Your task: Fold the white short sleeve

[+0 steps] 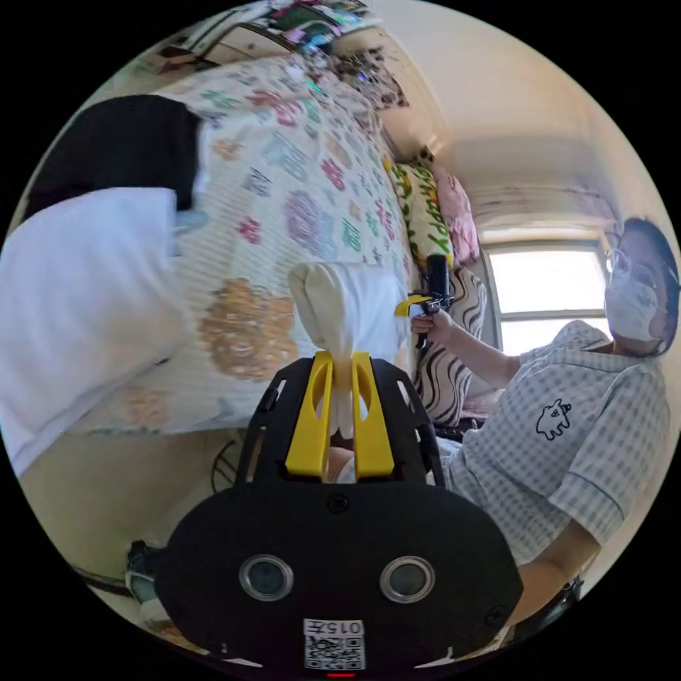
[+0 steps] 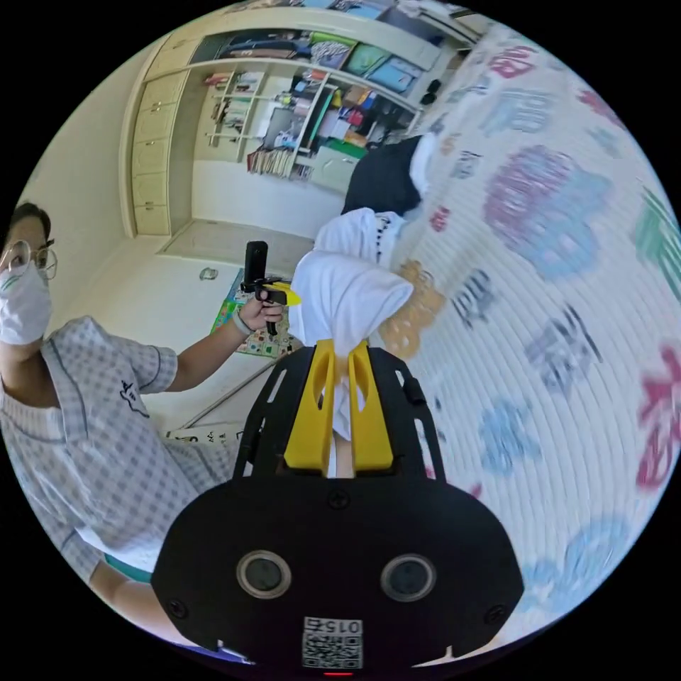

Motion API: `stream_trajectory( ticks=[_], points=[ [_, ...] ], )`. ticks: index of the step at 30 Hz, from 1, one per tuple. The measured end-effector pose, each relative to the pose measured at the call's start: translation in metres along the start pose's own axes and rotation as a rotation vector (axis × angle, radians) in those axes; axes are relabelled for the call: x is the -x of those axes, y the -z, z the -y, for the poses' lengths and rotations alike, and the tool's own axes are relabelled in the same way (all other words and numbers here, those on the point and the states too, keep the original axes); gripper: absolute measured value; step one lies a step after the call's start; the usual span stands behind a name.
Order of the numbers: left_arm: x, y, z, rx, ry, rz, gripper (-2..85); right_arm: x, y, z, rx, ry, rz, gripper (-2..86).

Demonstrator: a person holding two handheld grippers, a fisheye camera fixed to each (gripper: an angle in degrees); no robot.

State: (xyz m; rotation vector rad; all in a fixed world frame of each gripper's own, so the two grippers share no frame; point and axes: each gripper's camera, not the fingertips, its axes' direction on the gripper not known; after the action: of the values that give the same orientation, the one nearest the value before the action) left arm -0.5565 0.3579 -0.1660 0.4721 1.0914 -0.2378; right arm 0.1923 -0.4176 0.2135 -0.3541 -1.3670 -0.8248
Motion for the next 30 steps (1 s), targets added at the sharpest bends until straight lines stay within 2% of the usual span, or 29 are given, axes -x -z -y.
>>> stream_trajectory(
  ticks=[5,8,13,15,18,20,24,30],
  points=[
    [0.024,0.158,-0.031,-0.100,0.080,0.179,3.8,0.010,-0.125,0.148,0.077,0.083,0.036,2.0],
    [0.035,0.211,-0.039,-0.121,0.101,0.281,3.8,0.012,-0.187,0.210,0.124,0.123,-0.008,2.4],
    [0.048,0.226,-0.051,-0.052,0.174,0.379,5.0,-0.003,-0.251,0.269,0.194,0.077,-0.176,4.2],
    [0.039,0.228,-0.059,-0.054,0.182,0.411,5.8,-0.004,-0.252,0.277,0.167,0.091,-0.213,4.9],
    [0.010,0.240,-0.082,-0.080,0.178,0.494,6.7,-0.007,-0.230,0.283,0.046,0.061,-0.421,4.2],
    [-0.024,0.253,-0.104,-0.165,0.173,0.564,6.7,-0.015,-0.220,0.292,0.001,0.015,-0.523,4.3],
    [-0.080,0.253,-0.120,-0.266,0.109,0.581,7.0,-0.020,-0.242,0.311,0.037,-0.029,-0.548,6.4],
    [-0.156,0.201,-0.112,-0.194,-0.059,0.571,8.1,-0.009,-0.293,0.323,0.019,-0.047,-0.497,3.8]
  ],
)
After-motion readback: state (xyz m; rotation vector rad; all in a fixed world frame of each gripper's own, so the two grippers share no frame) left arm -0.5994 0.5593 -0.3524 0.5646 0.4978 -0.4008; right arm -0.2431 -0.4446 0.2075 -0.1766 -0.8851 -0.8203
